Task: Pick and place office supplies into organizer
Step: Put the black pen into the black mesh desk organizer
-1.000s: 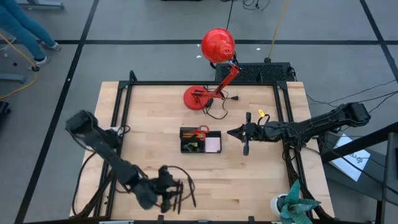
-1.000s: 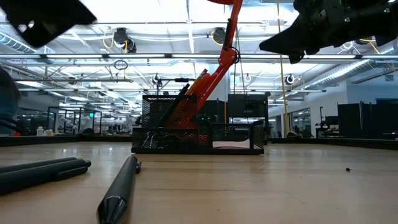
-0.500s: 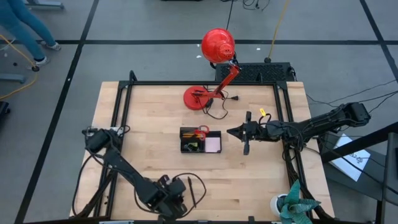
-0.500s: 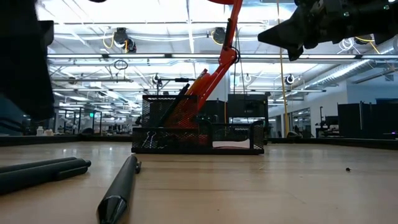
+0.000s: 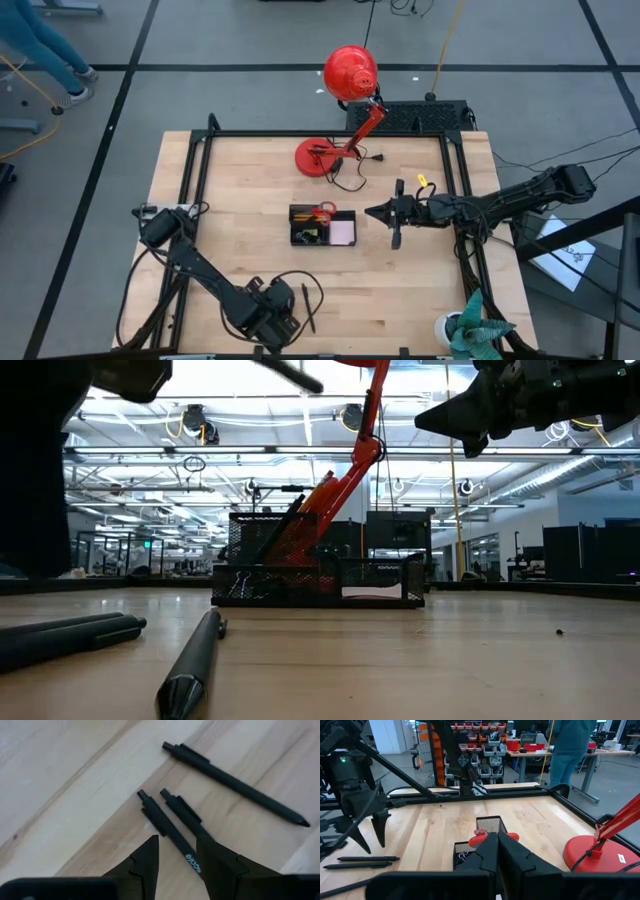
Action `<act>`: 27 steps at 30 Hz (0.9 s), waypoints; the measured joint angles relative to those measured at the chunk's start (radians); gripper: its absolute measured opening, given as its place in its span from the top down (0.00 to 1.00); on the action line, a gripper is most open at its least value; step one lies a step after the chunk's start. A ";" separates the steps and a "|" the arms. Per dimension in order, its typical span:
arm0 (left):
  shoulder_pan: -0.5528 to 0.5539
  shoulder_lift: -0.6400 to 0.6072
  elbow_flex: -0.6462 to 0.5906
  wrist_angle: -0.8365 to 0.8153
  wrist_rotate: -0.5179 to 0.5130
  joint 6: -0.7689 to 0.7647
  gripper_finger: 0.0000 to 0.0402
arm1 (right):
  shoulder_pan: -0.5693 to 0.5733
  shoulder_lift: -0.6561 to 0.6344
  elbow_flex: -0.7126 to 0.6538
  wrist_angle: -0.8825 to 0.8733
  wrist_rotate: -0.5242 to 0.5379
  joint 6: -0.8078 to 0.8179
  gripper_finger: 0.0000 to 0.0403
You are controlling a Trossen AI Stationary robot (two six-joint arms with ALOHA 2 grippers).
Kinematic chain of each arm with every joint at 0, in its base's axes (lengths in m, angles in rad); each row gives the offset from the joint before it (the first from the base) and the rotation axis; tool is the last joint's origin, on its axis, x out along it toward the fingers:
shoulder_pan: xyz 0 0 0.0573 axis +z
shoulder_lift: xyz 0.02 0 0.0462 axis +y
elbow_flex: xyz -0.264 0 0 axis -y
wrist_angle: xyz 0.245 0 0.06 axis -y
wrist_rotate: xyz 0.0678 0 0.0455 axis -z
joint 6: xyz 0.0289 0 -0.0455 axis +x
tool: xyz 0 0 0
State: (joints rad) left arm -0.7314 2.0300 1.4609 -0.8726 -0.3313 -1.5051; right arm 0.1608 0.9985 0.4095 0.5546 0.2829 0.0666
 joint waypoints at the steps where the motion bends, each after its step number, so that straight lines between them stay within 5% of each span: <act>1: 0.000 0.002 0.000 -0.003 0.002 0.003 0.66 | 0.000 0.000 0.000 -0.001 0.000 0.000 0.99; 27: -0.005 0.069 0.003 -0.079 0.109 0.057 0.66 | 0.024 0.000 0.000 0.003 0.000 -0.003 0.99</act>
State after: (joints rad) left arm -0.7365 2.0985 1.4636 -0.9515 -0.2227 -1.4484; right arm 0.1852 0.9985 0.4095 0.5575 0.2825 0.0637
